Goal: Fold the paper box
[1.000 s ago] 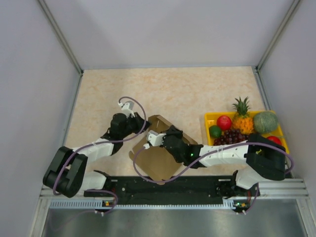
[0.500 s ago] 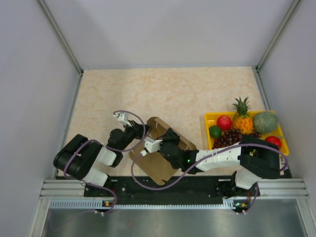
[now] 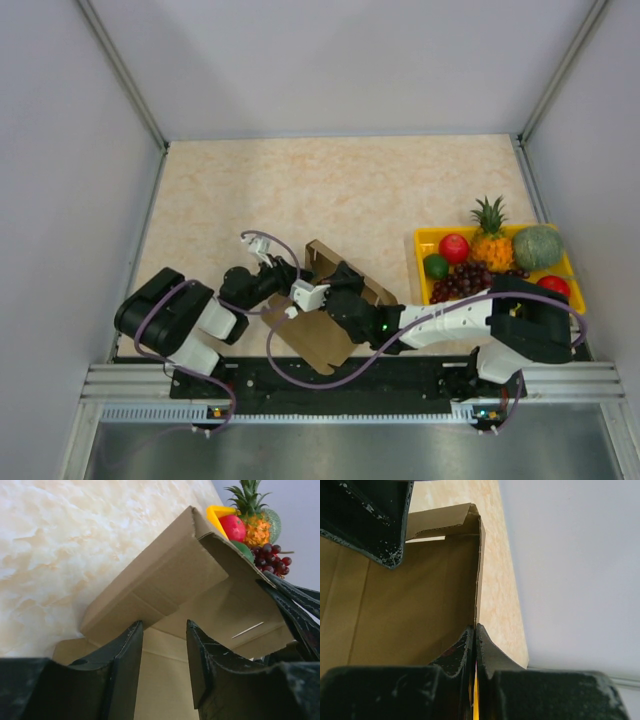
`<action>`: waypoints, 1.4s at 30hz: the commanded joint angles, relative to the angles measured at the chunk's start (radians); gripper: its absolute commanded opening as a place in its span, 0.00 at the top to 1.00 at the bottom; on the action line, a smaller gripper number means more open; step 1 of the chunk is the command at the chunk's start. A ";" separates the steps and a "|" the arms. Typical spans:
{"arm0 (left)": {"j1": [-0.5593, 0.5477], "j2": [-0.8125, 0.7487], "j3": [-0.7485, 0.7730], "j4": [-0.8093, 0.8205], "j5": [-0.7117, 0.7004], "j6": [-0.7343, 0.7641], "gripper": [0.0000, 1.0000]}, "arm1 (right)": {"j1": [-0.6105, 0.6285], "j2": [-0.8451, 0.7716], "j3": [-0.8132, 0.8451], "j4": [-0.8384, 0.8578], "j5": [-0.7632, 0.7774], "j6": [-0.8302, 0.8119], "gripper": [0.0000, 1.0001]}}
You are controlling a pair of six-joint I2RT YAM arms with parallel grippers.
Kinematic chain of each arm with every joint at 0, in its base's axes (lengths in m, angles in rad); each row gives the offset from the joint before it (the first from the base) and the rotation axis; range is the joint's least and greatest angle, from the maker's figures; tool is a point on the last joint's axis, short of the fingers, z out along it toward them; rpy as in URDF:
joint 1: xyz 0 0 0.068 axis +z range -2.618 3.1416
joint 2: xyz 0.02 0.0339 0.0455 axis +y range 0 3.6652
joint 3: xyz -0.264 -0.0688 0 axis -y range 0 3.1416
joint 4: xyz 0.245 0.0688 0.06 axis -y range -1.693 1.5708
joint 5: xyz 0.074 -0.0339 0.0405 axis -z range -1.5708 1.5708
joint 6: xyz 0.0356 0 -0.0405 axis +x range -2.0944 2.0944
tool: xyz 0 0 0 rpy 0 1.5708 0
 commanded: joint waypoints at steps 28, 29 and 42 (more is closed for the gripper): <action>0.254 -0.505 0.182 -0.848 0.023 0.110 0.51 | 0.014 -0.035 -0.025 -0.056 -0.141 0.089 1.00; 0.257 -0.482 0.189 -0.805 0.078 0.155 0.51 | 0.014 -0.033 -0.023 -0.061 -0.145 0.092 1.00; 0.257 -0.199 0.177 -0.481 0.264 0.244 0.48 | 0.008 -0.025 -0.011 -0.075 -0.167 0.101 1.00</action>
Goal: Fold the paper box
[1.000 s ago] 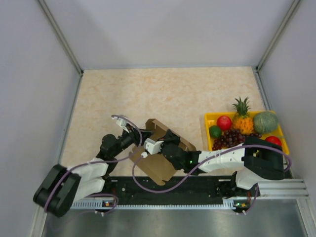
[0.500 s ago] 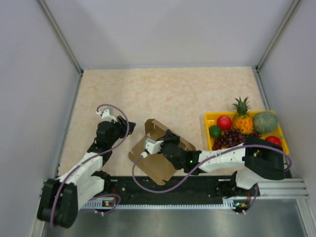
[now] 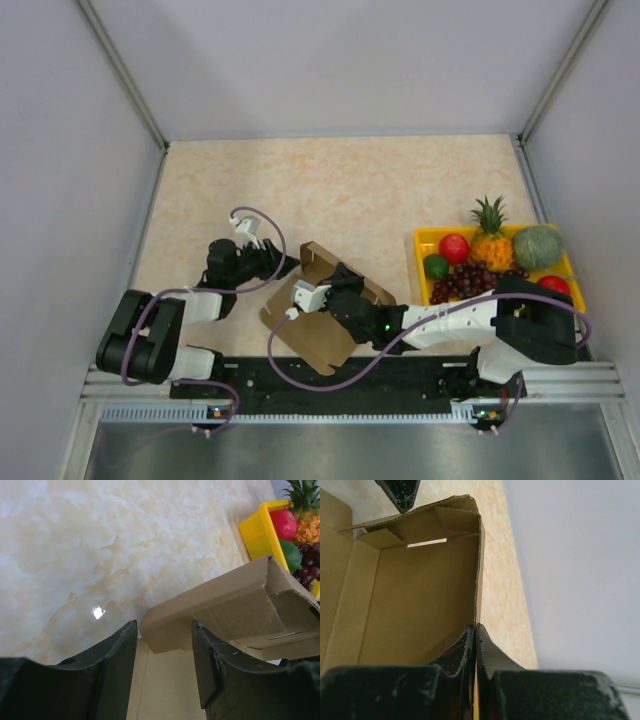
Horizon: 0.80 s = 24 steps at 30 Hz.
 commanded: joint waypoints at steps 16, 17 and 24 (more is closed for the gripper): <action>-0.087 0.028 0.018 0.214 -0.014 0.185 0.50 | 0.016 0.008 0.014 -0.147 -0.165 0.030 1.00; -0.090 0.026 0.015 0.227 -0.014 0.186 0.50 | 0.022 0.011 0.014 -0.142 -0.162 0.020 1.00; -0.126 0.055 0.004 0.293 -0.032 0.203 0.51 | 0.048 0.045 0.026 -0.157 -0.125 -0.011 1.00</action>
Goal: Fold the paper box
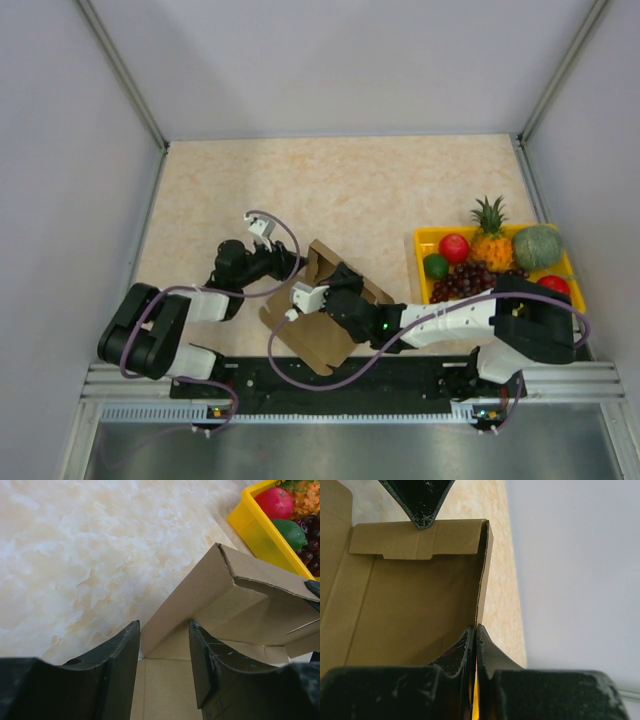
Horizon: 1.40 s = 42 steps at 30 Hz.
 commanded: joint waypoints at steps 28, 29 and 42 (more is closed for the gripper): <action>-0.077 -0.007 -0.080 0.268 -0.069 -0.005 0.49 | -0.014 -0.083 0.040 -0.278 -0.307 0.192 1.00; -0.099 -0.007 -0.071 0.220 -0.120 0.010 0.51 | -0.014 -0.086 0.041 -0.277 -0.307 0.195 1.00; -0.205 -0.014 -0.088 0.261 -0.416 0.145 0.67 | -0.014 -0.087 0.044 -0.275 -0.319 0.209 1.00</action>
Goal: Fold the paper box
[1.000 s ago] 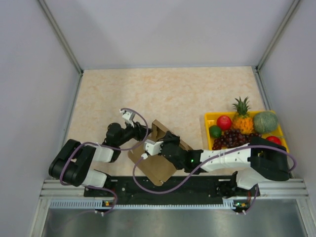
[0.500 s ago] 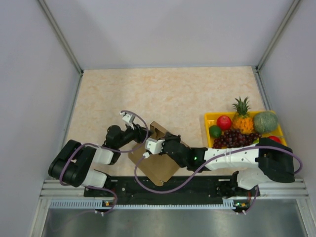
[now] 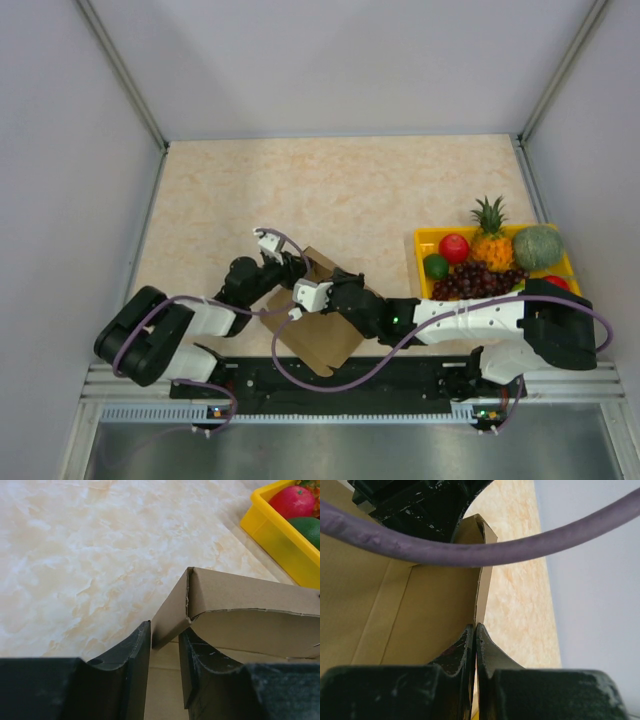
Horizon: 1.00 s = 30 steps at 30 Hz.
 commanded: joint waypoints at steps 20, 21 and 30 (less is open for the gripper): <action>-0.178 0.123 0.019 0.167 -0.482 0.200 0.84 | 0.005 -0.011 0.005 -0.081 -0.139 0.064 1.00; -0.192 0.135 0.028 0.165 -0.532 0.216 0.88 | 0.005 -0.016 0.008 -0.081 -0.142 0.068 1.00; -0.327 0.320 0.019 0.467 -0.861 0.351 1.00 | 0.008 -0.016 0.014 -0.096 -0.154 0.082 1.00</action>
